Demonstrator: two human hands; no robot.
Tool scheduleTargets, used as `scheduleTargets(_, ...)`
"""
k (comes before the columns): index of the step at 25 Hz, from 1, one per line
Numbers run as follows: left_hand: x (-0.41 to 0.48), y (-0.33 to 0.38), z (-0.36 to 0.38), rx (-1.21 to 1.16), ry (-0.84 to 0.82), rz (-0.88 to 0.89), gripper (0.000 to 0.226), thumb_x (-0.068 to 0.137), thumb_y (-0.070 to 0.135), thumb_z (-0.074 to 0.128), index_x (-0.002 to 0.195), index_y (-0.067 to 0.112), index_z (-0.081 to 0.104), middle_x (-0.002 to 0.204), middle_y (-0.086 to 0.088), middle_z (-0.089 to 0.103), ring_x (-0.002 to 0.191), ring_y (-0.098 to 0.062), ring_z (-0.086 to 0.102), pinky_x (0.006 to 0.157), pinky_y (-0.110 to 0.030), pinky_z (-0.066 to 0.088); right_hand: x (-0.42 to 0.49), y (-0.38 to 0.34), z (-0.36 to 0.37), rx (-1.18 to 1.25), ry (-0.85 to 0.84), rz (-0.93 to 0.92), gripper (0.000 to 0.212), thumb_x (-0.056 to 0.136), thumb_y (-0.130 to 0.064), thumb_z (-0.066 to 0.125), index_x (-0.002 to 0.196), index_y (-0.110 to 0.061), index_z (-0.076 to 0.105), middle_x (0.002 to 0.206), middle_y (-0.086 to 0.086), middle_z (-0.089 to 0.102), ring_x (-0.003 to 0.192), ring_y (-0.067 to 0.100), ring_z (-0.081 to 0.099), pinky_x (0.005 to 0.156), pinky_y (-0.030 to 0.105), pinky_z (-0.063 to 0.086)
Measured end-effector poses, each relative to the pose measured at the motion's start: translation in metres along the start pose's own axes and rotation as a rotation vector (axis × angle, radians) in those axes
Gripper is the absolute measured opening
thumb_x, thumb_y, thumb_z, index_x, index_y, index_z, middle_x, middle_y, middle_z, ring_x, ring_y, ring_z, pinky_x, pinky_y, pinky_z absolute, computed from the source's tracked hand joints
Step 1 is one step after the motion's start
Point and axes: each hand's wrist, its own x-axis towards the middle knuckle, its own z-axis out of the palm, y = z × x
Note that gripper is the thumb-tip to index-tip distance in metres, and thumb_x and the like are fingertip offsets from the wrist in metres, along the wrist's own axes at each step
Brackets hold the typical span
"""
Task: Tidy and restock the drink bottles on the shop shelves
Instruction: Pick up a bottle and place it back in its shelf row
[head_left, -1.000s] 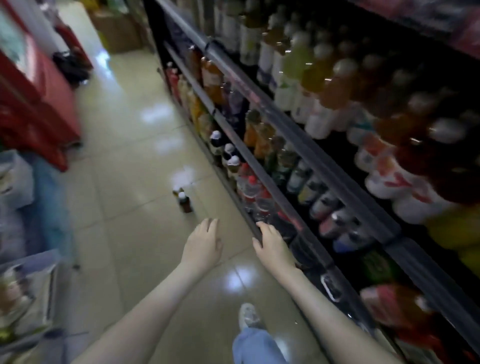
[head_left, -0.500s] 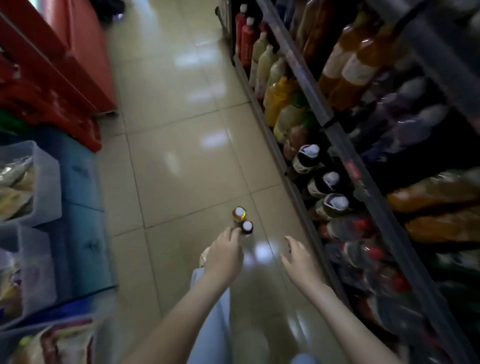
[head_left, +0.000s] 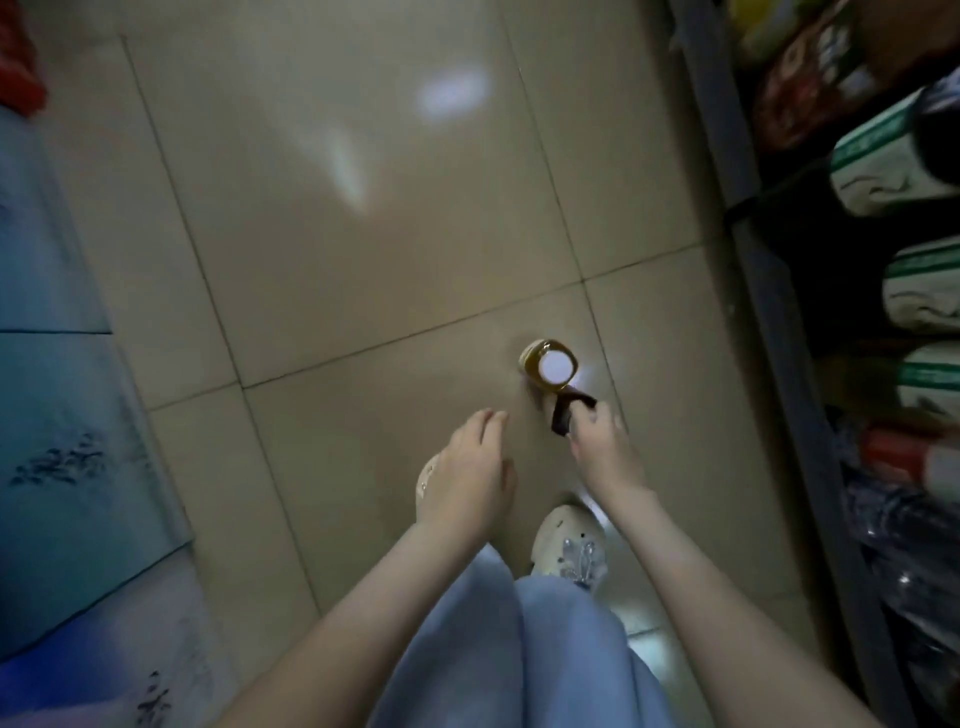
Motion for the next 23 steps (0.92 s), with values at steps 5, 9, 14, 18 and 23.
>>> scheduleTargets(5, -0.034, 0.063, -0.072, -0.032, -0.113, 0.166, 0.058, 0.089, 0.008, 0.05, 0.144, 0.012, 0.034, 0.15, -0.007, 0.031, 0.135, -0.023, 0.032, 0.106, -0.026, 0.026, -0.094, 0.012, -0.104, 0.316, 0.144, 0.035, 0.03, 0.089, -0.021, 0.063, 0.116, -0.011, 0.056, 0.106, 0.01, 0.054, 0.091, 0.031, 0.057, 0.074, 0.036, 0.045)
scheduleTargets(9, -0.078, 0.164, -0.186, -0.01, -0.293, 0.408, 0.073, 0.082, 0.013, 0.065, 0.146, 0.013, 0.031, 0.151, -0.01, 0.03, 0.137, -0.026, 0.029, 0.112, -0.035, 0.027, -0.243, -0.001, -0.275, 0.504, 0.244, -0.078, 0.026, 0.083, -0.02, 0.071, 0.108, -0.021, 0.061, 0.104, -0.005, 0.058, 0.095, 0.011, 0.058, 0.079, 0.021, 0.04)
scheduleTargets(14, -0.139, 0.309, -0.343, 0.045, -0.435, 0.656, 0.069, 0.066, 0.023, 0.079, 0.127, 0.015, 0.047, 0.115, -0.004, 0.059, 0.102, -0.02, 0.057, 0.086, -0.029, 0.044, -0.403, -0.044, -0.469, 0.641, 0.399, -0.206, 0.028, 0.078, -0.02, 0.069, 0.102, -0.033, 0.061, 0.108, -0.017, 0.06, 0.1, -0.005, 0.056, 0.087, 0.008, 0.038)
scheduleTargets(18, -0.194, 0.386, -0.431, 0.072, -0.282, 0.795, 0.053, 0.063, 0.04, 0.081, 0.098, 0.025, 0.044, 0.096, 0.005, 0.06, 0.087, -0.017, 0.056, 0.074, -0.03, 0.044, -0.478, -0.082, -0.541, 0.953, 0.68, -0.131, 0.047, 0.086, -0.015, 0.069, 0.126, -0.033, 0.05, 0.118, -0.014, 0.057, 0.101, -0.003, 0.057, 0.081, 0.011, 0.045)
scheduleTargets(23, -0.255, 0.447, -0.481, 0.022, -0.169, 0.887, 0.052, 0.061, 0.052, 0.075, 0.091, 0.024, 0.044, 0.088, 0.006, 0.061, 0.081, -0.015, 0.058, 0.071, -0.034, 0.049, -0.522, -0.12, -0.555, 1.307, 0.838, 0.018, 0.063, 0.063, -0.062, 0.072, 0.116, -0.034, 0.053, 0.108, -0.008, 0.068, 0.099, 0.01, 0.065, 0.091, 0.042, 0.053)
